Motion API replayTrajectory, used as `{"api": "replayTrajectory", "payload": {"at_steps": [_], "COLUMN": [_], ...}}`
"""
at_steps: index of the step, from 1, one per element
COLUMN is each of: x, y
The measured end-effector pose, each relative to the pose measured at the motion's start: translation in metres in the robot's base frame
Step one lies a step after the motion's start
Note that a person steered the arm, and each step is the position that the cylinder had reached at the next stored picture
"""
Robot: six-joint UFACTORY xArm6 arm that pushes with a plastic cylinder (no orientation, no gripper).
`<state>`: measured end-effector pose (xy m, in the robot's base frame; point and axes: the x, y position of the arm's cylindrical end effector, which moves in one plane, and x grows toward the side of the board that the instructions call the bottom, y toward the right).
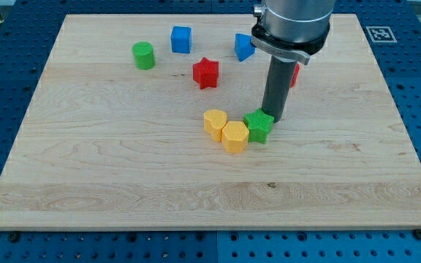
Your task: Slightly push the red star towards the top side
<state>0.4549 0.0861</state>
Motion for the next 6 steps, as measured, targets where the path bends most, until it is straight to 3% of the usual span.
{"api": "replayTrajectory", "payload": {"at_steps": [1, 3, 5, 6], "x": [-0.028, -0.078, -0.118, -0.157], "y": [-0.038, -0.169, -0.254, -0.268]}}
